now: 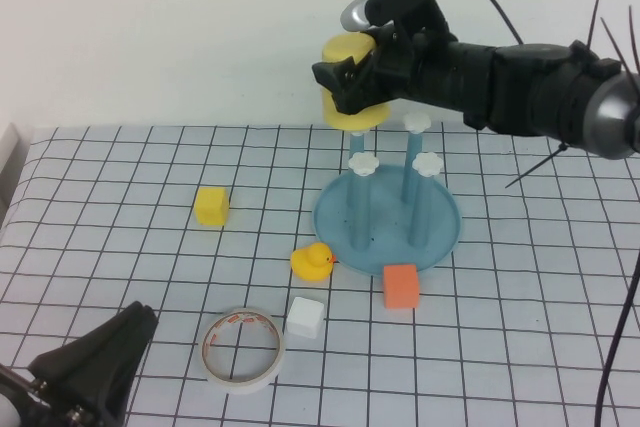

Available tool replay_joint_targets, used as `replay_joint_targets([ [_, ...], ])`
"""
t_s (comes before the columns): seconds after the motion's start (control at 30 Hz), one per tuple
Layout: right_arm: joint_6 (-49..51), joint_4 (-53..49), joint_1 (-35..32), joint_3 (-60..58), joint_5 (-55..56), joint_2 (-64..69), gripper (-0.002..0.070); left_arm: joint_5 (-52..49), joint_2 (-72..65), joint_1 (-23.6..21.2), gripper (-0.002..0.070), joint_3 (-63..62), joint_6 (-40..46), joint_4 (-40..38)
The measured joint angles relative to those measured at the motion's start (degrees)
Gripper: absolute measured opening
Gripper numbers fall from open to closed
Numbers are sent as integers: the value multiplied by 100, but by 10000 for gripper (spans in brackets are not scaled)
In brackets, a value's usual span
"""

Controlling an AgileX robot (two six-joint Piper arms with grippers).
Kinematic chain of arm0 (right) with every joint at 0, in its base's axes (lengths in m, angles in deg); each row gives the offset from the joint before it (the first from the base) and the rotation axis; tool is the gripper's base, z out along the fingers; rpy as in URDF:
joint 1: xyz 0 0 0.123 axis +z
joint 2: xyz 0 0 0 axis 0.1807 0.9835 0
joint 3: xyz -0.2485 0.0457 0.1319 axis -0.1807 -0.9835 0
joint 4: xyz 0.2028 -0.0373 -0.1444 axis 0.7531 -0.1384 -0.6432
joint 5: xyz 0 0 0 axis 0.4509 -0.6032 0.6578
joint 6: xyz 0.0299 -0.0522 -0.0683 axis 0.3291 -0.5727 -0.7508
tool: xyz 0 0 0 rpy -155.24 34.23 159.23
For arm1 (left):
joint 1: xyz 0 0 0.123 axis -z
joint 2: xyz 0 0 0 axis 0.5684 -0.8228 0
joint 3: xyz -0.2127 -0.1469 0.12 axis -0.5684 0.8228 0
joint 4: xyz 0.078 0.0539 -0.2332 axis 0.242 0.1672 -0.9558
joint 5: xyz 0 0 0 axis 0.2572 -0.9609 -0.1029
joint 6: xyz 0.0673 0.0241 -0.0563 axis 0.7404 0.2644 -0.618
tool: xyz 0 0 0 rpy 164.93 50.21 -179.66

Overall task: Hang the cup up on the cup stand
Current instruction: Place the cup on the cup holder

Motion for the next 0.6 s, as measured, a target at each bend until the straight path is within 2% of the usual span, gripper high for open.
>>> replay_joint_targets([
  [0.37, 920, 13, 0, 50, 276, 187, 592, -287, 0, 0, 0, 0, 0, 0],
  [0.6, 1084, 36, 0, 50, 436, 271, 608, -324, 0, 0, 0, 0, 55, 0],
])
